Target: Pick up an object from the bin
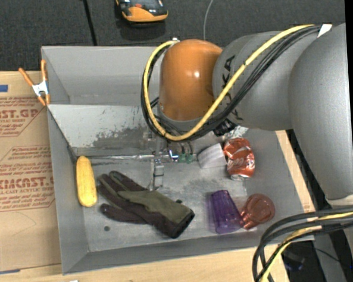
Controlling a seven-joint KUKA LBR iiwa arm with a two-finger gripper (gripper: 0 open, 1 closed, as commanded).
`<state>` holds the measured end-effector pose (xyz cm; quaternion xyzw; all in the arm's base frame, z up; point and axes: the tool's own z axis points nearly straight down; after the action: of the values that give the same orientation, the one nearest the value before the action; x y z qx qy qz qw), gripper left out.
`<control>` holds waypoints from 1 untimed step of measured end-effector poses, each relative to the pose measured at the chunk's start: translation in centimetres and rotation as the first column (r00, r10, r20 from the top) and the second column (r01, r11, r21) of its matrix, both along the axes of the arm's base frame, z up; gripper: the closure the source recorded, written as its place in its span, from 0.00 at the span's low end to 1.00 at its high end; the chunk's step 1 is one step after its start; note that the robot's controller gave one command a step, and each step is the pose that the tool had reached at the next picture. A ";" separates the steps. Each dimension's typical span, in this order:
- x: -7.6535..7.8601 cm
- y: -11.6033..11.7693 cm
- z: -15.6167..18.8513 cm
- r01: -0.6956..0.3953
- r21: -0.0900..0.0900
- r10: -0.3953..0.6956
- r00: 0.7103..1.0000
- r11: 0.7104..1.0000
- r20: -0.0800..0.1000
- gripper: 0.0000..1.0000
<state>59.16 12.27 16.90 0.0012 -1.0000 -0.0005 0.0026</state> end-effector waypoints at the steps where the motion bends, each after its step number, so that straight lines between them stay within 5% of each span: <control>1: 0.0 0.0 0.1 0.001 0.000 -0.001 1.000 1.000 0.000 0.00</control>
Offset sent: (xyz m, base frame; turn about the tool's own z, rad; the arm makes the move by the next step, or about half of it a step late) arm -0.0397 0.0207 0.0100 0.0140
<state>59.11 12.24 17.05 0.0009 -1.0000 -0.0006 0.0026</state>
